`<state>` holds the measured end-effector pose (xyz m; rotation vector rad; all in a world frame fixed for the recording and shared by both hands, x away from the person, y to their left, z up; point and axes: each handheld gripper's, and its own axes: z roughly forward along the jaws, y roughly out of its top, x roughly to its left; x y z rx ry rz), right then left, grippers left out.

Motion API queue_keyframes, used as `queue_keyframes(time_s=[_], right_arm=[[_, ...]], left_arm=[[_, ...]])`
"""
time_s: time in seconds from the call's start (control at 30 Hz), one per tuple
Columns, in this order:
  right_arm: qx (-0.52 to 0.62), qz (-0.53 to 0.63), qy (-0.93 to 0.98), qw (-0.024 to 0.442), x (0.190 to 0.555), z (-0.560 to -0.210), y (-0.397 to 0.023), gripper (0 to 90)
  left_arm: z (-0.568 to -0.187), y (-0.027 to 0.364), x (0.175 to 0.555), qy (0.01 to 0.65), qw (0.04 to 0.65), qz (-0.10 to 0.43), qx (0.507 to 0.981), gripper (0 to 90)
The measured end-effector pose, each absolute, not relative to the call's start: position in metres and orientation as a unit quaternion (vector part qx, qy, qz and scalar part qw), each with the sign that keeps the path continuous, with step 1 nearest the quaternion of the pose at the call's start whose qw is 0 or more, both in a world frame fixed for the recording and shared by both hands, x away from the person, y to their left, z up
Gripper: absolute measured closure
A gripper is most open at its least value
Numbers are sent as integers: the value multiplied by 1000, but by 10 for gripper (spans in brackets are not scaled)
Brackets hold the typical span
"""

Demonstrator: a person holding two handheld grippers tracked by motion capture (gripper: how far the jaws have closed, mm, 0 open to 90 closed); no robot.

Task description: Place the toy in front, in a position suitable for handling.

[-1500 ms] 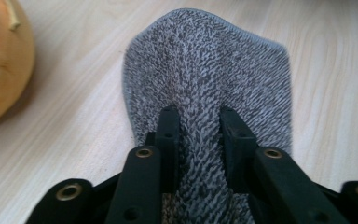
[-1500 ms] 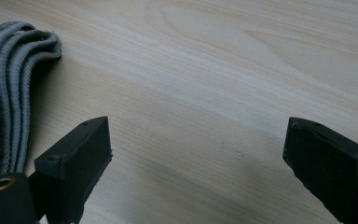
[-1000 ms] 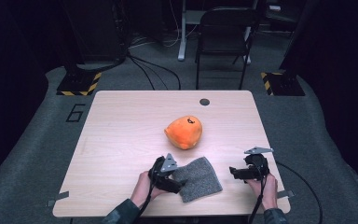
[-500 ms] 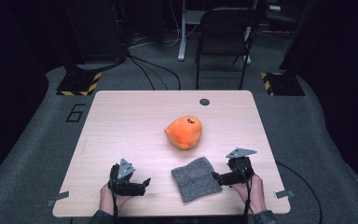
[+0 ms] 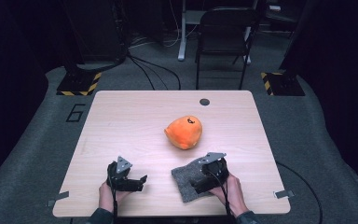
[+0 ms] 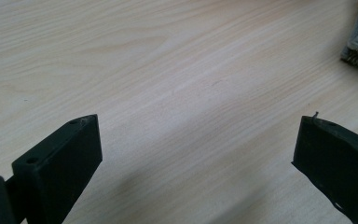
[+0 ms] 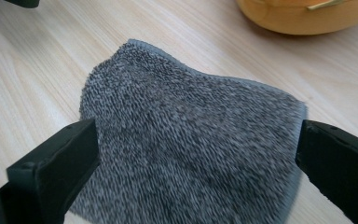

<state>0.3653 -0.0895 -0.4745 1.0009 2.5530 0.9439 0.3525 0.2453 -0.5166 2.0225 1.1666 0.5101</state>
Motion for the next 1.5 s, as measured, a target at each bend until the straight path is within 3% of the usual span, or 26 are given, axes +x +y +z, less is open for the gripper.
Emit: queue_keyframes(time_s=[0.3,0.63,0.67,0.8,0.83,0.87,0.9,0.93,1.07,1.2,1.5], right_arm=[[327,280,895,118,367,-494,-70,3],[323,260,904,106,366,-507,-72,164],[319,265,904,105,363,-506,-72,243],[316,272,903,104,361,-504,-75,408],[316,272,903,104,361,-504,-75,408],[320,276,900,102,361,-503,-77,481],[320,276,900,102,361,-503,-77,481],[322,278,899,103,362,-503,-79,546],[329,283,894,108,362,-502,-81,645],[329,285,894,110,361,-501,-83,691],[349,299,879,126,360,-489,-99,695]], left_arm=[[-517,246,356,449,366,197,791,27],[-521,247,357,448,363,193,794,73],[-521,247,358,448,364,192,794,77],[-525,246,359,447,355,192,798,71],[-525,246,359,447,355,192,798,68],[-526,247,360,445,350,188,803,64],[-527,247,360,446,352,187,802,64],[-529,246,361,447,347,184,804,49],[-529,247,362,446,348,184,804,40],[-530,245,362,438,341,191,810,25],[-530,245,362,435,336,190,813,5]])
